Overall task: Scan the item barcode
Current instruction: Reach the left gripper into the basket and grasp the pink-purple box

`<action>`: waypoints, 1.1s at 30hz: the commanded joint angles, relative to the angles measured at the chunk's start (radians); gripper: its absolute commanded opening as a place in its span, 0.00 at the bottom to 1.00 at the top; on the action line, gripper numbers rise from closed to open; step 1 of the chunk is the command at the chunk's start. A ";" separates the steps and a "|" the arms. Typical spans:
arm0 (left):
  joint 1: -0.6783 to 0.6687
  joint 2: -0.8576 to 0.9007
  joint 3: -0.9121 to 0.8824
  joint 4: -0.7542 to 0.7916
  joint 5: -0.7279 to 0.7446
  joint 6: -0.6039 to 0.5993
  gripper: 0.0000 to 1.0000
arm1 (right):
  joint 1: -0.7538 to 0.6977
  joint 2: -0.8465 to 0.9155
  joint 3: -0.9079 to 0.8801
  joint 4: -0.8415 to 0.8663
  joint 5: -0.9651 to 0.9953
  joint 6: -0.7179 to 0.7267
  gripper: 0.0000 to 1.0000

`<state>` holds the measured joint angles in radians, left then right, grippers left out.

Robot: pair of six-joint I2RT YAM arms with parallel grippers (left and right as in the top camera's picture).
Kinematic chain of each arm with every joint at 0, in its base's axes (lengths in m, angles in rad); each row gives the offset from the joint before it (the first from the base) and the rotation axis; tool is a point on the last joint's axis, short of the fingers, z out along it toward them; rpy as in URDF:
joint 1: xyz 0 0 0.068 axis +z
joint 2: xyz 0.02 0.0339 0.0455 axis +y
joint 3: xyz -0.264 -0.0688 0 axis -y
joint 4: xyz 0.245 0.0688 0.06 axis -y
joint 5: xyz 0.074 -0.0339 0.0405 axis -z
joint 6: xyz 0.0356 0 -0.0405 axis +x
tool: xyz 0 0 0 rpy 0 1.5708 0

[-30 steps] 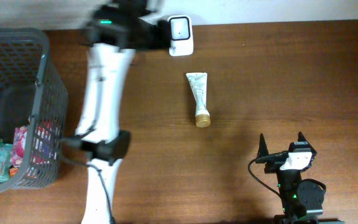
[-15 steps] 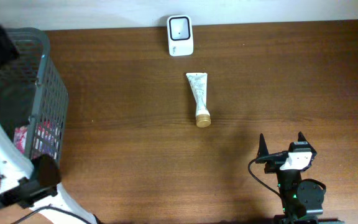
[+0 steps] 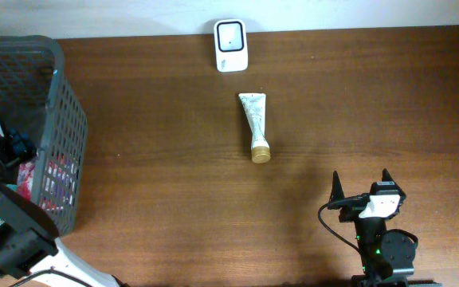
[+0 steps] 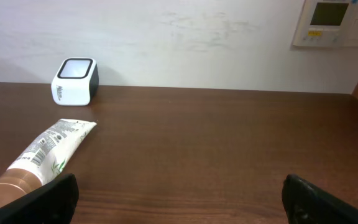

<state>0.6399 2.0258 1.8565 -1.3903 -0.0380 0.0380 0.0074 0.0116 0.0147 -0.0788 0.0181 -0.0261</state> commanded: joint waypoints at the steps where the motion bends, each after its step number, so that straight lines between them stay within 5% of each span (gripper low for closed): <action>1: 0.000 -0.008 -0.098 0.032 -0.002 0.024 0.77 | 0.005 -0.007 -0.009 -0.003 0.002 0.004 0.99; 6: 0.000 -0.006 -0.193 0.074 0.016 0.024 0.77 | 0.005 -0.007 -0.009 -0.003 0.002 0.004 0.98; 9: 0.000 -0.005 -0.233 0.114 0.016 0.023 0.66 | 0.005 -0.007 -0.009 -0.003 0.002 0.004 0.99; 12: 0.000 -0.003 -0.243 0.127 0.016 0.023 0.38 | 0.005 -0.007 -0.009 -0.003 0.002 0.004 0.98; 15: 0.000 -0.003 -0.241 0.123 0.024 0.009 0.00 | 0.005 -0.007 -0.009 -0.003 0.002 0.004 0.99; 20: 0.000 -0.004 -0.132 0.032 0.071 -0.016 0.00 | 0.005 -0.007 -0.009 -0.003 0.002 0.004 0.99; 26: 0.000 -0.051 0.319 -0.148 0.246 -0.016 0.00 | 0.005 -0.007 -0.009 -0.003 0.002 0.004 0.99; 33: 0.000 -0.155 0.637 -0.171 0.351 -0.032 0.00 | 0.005 -0.007 -0.009 -0.003 0.002 0.004 0.99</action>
<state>0.6399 1.9579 2.3810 -1.5616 0.2371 0.0292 0.0074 0.0120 0.0147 -0.0792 0.0181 -0.0261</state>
